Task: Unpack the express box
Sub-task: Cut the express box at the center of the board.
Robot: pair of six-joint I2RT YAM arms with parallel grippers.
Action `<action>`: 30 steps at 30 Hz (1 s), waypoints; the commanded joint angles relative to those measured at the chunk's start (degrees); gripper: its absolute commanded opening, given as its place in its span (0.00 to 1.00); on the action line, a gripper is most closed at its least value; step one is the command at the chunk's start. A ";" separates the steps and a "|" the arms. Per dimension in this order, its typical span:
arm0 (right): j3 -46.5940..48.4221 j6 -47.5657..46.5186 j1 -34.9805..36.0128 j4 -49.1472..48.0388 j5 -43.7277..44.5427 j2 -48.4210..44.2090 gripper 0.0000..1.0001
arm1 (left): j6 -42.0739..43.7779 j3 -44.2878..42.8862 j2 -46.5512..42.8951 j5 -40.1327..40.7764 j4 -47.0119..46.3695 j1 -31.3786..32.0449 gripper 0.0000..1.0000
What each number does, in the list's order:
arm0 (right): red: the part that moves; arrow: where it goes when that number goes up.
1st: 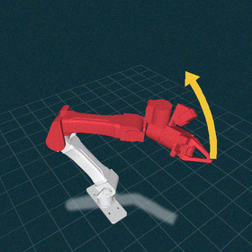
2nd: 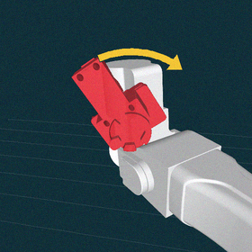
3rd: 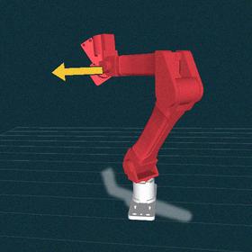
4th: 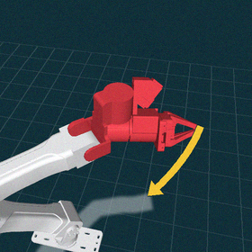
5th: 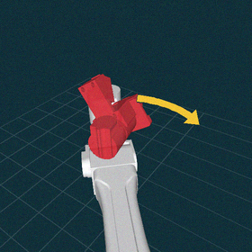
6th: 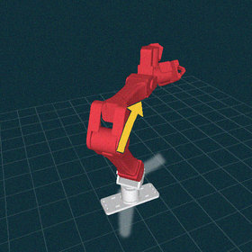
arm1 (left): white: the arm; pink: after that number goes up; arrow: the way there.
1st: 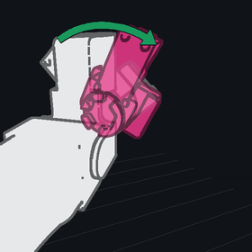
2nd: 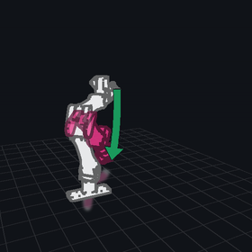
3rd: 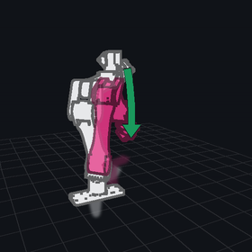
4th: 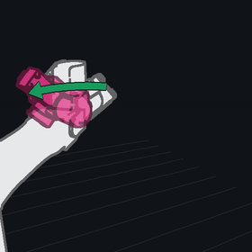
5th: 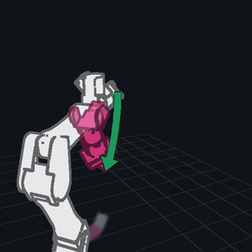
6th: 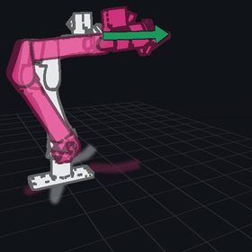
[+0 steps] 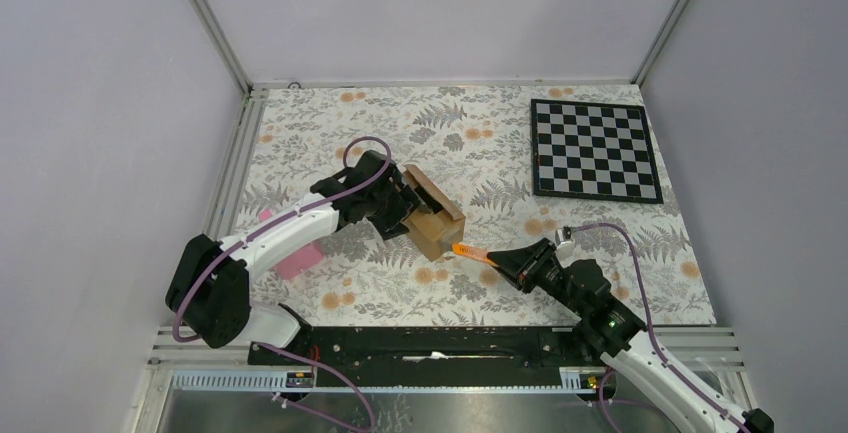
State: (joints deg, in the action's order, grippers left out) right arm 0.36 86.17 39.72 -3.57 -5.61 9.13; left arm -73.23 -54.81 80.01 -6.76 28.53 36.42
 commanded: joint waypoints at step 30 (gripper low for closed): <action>2.66 0.04 0.19 -3.69 -0.10 0.79 0.00 | -1.12 0.40 0.63 0.59 -2.39 0.23 0.67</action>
State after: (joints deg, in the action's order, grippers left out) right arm 0.80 86.17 39.72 -3.84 -5.63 9.37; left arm -73.54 -54.70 80.42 -6.81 27.64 36.45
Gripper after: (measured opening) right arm 0.267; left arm 0.675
